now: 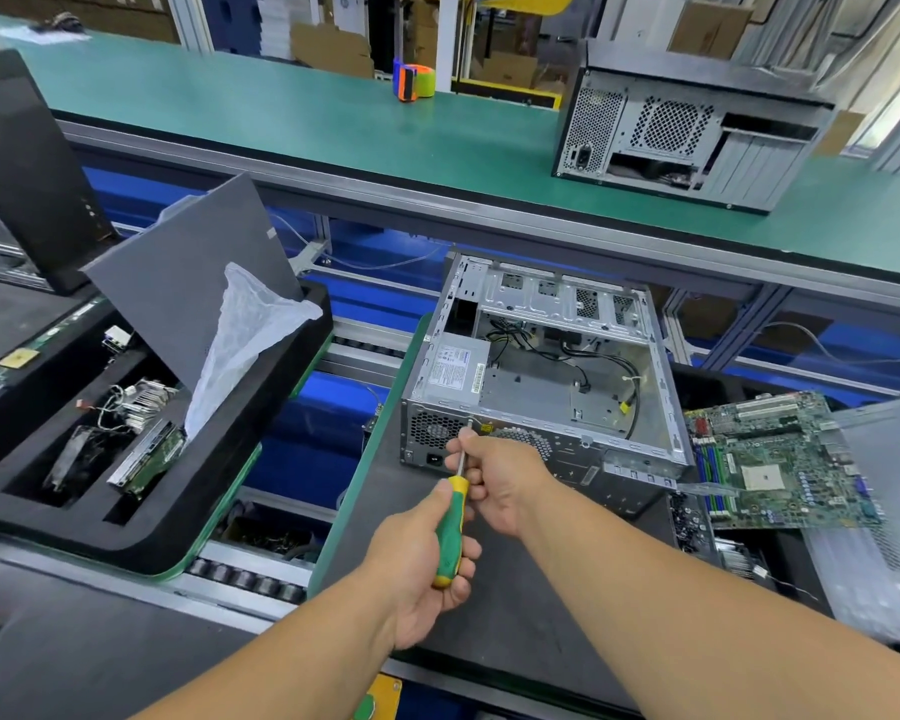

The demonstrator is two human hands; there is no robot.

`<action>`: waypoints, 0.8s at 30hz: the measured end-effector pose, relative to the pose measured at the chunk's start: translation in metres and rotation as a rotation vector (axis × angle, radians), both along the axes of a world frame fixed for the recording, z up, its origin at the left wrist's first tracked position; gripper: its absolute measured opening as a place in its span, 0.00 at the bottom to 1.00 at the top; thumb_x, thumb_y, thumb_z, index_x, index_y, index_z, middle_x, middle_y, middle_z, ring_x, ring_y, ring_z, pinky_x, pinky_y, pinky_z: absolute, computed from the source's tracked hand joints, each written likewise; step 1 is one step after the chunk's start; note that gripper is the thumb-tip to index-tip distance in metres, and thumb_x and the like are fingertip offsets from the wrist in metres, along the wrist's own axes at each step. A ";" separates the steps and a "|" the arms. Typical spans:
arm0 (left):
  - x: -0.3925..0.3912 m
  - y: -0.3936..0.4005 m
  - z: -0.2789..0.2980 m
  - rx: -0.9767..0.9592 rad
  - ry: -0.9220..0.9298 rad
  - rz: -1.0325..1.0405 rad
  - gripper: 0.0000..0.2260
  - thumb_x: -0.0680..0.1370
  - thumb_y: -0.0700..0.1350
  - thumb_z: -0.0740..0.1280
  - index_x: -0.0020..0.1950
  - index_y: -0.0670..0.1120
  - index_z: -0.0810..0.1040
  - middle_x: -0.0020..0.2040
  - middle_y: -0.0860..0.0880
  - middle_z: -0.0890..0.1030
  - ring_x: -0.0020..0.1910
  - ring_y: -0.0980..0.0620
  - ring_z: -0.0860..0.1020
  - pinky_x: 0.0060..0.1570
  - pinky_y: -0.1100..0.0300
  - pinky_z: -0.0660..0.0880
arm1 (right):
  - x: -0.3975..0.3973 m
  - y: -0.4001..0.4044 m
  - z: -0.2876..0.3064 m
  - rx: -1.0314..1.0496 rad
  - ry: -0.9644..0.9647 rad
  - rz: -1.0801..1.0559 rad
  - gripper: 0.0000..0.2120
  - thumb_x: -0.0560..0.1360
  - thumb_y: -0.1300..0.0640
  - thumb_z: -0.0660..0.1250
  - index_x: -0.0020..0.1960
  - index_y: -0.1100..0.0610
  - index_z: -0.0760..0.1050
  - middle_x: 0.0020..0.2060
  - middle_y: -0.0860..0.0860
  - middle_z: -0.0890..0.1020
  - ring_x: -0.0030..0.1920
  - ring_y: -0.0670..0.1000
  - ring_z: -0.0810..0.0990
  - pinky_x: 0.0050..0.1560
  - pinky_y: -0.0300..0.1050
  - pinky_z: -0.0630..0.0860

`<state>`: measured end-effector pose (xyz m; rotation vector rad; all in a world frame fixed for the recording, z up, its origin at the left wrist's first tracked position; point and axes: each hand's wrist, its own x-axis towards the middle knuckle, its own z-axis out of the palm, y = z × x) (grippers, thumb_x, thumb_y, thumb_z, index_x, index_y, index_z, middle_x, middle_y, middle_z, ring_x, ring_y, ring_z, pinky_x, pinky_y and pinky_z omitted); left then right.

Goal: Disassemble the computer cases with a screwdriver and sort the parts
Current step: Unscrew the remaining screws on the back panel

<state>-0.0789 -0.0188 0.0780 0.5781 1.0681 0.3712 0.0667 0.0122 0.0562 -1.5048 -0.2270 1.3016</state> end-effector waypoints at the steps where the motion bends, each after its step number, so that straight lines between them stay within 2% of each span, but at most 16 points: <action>1: 0.001 -0.001 0.000 0.014 0.002 -0.006 0.20 0.80 0.60 0.70 0.57 0.44 0.80 0.35 0.43 0.79 0.28 0.51 0.74 0.25 0.61 0.71 | 0.000 0.001 0.000 -0.007 -0.009 -0.009 0.12 0.83 0.55 0.67 0.46 0.63 0.80 0.29 0.53 0.81 0.21 0.43 0.66 0.20 0.36 0.61; 3: 0.001 -0.002 -0.002 0.061 0.016 -0.018 0.16 0.78 0.55 0.75 0.54 0.44 0.77 0.34 0.46 0.78 0.28 0.53 0.74 0.25 0.61 0.73 | -0.001 0.002 0.002 -0.021 -0.023 -0.035 0.10 0.81 0.56 0.70 0.46 0.63 0.79 0.27 0.53 0.81 0.19 0.44 0.67 0.18 0.37 0.63; 6: 0.002 -0.002 -0.003 0.084 0.048 0.019 0.11 0.79 0.48 0.75 0.49 0.43 0.77 0.32 0.47 0.78 0.27 0.54 0.74 0.24 0.62 0.75 | -0.003 0.004 0.003 -0.018 -0.040 -0.073 0.10 0.78 0.56 0.74 0.47 0.62 0.77 0.28 0.55 0.79 0.18 0.45 0.68 0.18 0.36 0.62; 8: 0.002 0.000 -0.002 0.072 0.077 0.041 0.12 0.81 0.51 0.71 0.52 0.42 0.78 0.34 0.45 0.81 0.28 0.53 0.76 0.25 0.61 0.75 | -0.003 0.004 0.002 -0.013 -0.045 -0.061 0.11 0.78 0.54 0.74 0.46 0.61 0.77 0.30 0.55 0.80 0.19 0.45 0.68 0.19 0.37 0.61; 11: 0.001 0.000 0.002 0.025 0.073 -0.009 0.22 0.84 0.61 0.62 0.53 0.42 0.81 0.40 0.42 0.85 0.29 0.52 0.78 0.24 0.62 0.72 | -0.002 0.001 0.001 -0.014 0.046 0.010 0.15 0.83 0.50 0.65 0.48 0.61 0.81 0.33 0.53 0.83 0.24 0.44 0.67 0.23 0.37 0.61; 14: -0.001 0.000 0.005 -0.030 0.039 -0.044 0.28 0.85 0.63 0.57 0.53 0.40 0.83 0.39 0.42 0.85 0.28 0.52 0.76 0.22 0.63 0.68 | -0.002 0.000 0.001 -0.017 0.048 0.041 0.15 0.84 0.51 0.63 0.49 0.61 0.82 0.33 0.52 0.83 0.24 0.44 0.66 0.23 0.37 0.61; 16: -0.002 0.001 0.006 -0.042 0.024 -0.037 0.28 0.84 0.63 0.59 0.56 0.40 0.84 0.37 0.43 0.82 0.27 0.52 0.75 0.22 0.63 0.67 | -0.003 0.002 0.003 -0.029 0.014 0.024 0.13 0.83 0.53 0.66 0.47 0.62 0.80 0.31 0.53 0.81 0.22 0.43 0.66 0.20 0.36 0.60; 18: -0.002 0.001 0.005 -0.028 0.022 -0.022 0.23 0.81 0.62 0.67 0.58 0.42 0.81 0.36 0.43 0.80 0.28 0.52 0.74 0.23 0.62 0.69 | -0.005 0.005 0.003 -0.048 -0.004 -0.009 0.12 0.81 0.54 0.69 0.46 0.63 0.78 0.29 0.54 0.79 0.19 0.43 0.66 0.18 0.36 0.59; 20: -0.003 -0.002 0.004 0.026 0.035 -0.031 0.17 0.79 0.55 0.73 0.57 0.43 0.78 0.34 0.46 0.78 0.28 0.53 0.74 0.23 0.63 0.71 | -0.007 0.007 0.003 -0.056 -0.031 -0.051 0.10 0.79 0.55 0.73 0.47 0.62 0.77 0.28 0.54 0.77 0.17 0.44 0.67 0.16 0.36 0.59; 22: -0.003 -0.003 0.003 0.061 0.050 -0.017 0.13 0.79 0.49 0.74 0.55 0.42 0.76 0.32 0.47 0.77 0.27 0.54 0.74 0.24 0.63 0.73 | -0.008 0.007 0.002 -0.052 -0.035 -0.067 0.11 0.78 0.55 0.74 0.49 0.61 0.76 0.28 0.54 0.77 0.17 0.45 0.66 0.17 0.35 0.60; 24: -0.003 -0.003 0.003 0.050 0.071 0.019 0.13 0.81 0.51 0.72 0.54 0.42 0.77 0.33 0.46 0.78 0.27 0.54 0.74 0.25 0.62 0.73 | -0.007 0.006 0.001 -0.043 -0.005 -0.050 0.12 0.80 0.53 0.72 0.48 0.62 0.78 0.29 0.54 0.78 0.20 0.45 0.65 0.18 0.36 0.58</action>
